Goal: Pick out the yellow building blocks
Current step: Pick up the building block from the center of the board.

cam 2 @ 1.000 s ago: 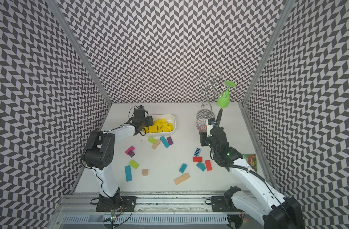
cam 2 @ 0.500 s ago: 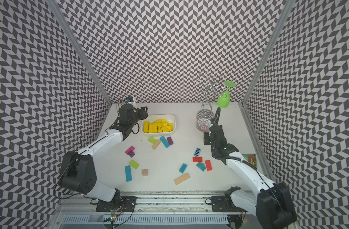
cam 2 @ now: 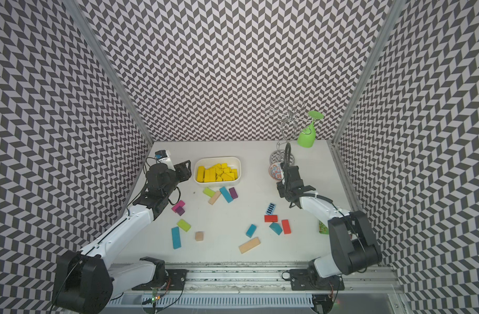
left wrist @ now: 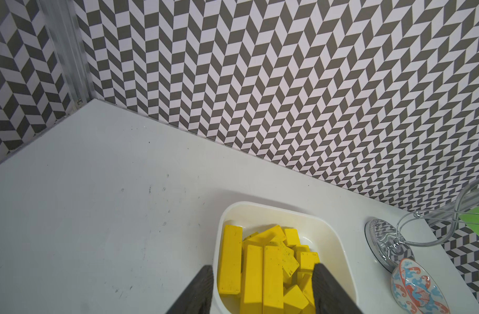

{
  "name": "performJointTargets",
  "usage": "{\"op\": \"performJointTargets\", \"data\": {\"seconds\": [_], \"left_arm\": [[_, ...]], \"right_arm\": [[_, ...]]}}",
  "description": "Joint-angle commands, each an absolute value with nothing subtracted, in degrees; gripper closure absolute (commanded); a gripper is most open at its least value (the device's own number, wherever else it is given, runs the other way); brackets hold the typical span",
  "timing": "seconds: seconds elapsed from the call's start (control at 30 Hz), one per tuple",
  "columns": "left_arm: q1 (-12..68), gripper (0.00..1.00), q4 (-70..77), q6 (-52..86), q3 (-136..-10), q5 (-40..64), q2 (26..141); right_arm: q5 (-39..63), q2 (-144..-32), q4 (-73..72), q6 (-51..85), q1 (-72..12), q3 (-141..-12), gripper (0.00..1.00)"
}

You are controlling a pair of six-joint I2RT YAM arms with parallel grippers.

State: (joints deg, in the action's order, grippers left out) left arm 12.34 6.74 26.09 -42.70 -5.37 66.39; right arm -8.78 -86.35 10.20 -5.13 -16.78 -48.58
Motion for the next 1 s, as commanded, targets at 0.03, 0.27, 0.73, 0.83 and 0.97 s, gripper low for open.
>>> {"op": "performJointTargets", "data": {"seconds": [0.03,0.27,0.73,0.83,0.97], "left_arm": [[12.0,0.40,4.8,27.1,-41.6,-6.1,64.0],[11.9,0.41,3.8,26.6,-41.9,-6.3,62.6],[11.7,0.41,2.6,27.1,-42.1,-8.5,59.8],[11.7,0.41,2.4,27.2,-42.0,-9.1,59.1],[11.7,0.41,2.1,27.3,-41.8,-9.5,58.9]], "right_arm": [[-4.9,-89.7,7.9,-8.2,-16.7,-51.2,0.42],[-4.7,-93.2,8.3,-8.5,-16.5,-53.0,0.38],[-7.3,-98.2,7.4,-7.9,-15.9,-54.6,0.39],[-7.9,-99.1,7.1,-8.2,-15.8,-54.6,0.39],[-7.3,-99.8,7.0,-8.0,-15.8,-54.8,0.41]]}}
